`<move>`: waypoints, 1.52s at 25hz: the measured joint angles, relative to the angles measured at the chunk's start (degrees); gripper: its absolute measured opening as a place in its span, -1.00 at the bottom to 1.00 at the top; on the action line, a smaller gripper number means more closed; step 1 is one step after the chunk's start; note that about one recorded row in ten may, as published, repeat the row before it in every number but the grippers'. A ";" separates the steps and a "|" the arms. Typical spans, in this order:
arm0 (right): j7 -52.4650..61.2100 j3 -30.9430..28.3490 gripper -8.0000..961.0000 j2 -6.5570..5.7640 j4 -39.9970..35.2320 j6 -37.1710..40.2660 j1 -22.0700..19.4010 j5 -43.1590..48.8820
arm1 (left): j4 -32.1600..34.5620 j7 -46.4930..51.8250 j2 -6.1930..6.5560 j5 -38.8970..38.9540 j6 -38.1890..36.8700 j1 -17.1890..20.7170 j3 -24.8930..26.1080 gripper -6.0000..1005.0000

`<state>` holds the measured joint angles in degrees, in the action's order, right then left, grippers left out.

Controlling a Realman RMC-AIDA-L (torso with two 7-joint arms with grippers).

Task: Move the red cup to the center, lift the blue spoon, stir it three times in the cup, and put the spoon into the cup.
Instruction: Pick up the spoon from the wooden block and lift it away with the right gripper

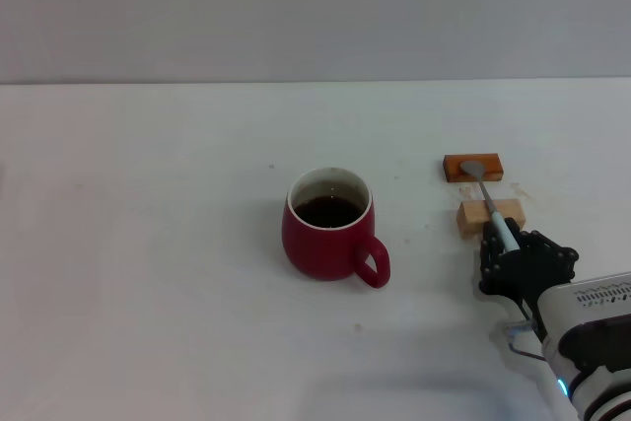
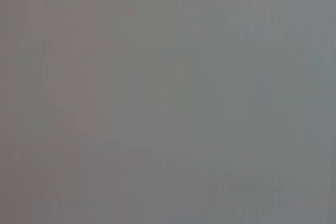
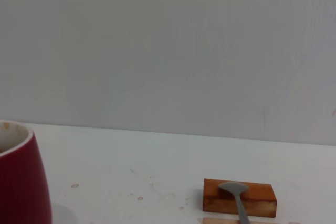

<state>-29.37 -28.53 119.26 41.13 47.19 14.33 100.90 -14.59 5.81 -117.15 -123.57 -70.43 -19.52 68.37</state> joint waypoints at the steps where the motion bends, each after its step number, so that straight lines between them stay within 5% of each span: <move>1: -0.10 -0.03 -0.61 0.00 0.00 0.00 0.00 0.00 | 0.00 0.02 0.00 0.00 -0.02 0.01 0.00 0.72; 38: -4.50 -0.26 -0.67 -0.58 3.70 3.80 -2.05 -0.25 | -0.24 0.08 -0.36 0.00 -0.23 0.36 0.00 0.72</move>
<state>-33.87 -28.79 118.69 44.84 50.99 12.27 100.65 -14.82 5.89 -117.51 -123.58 -70.66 -19.17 68.38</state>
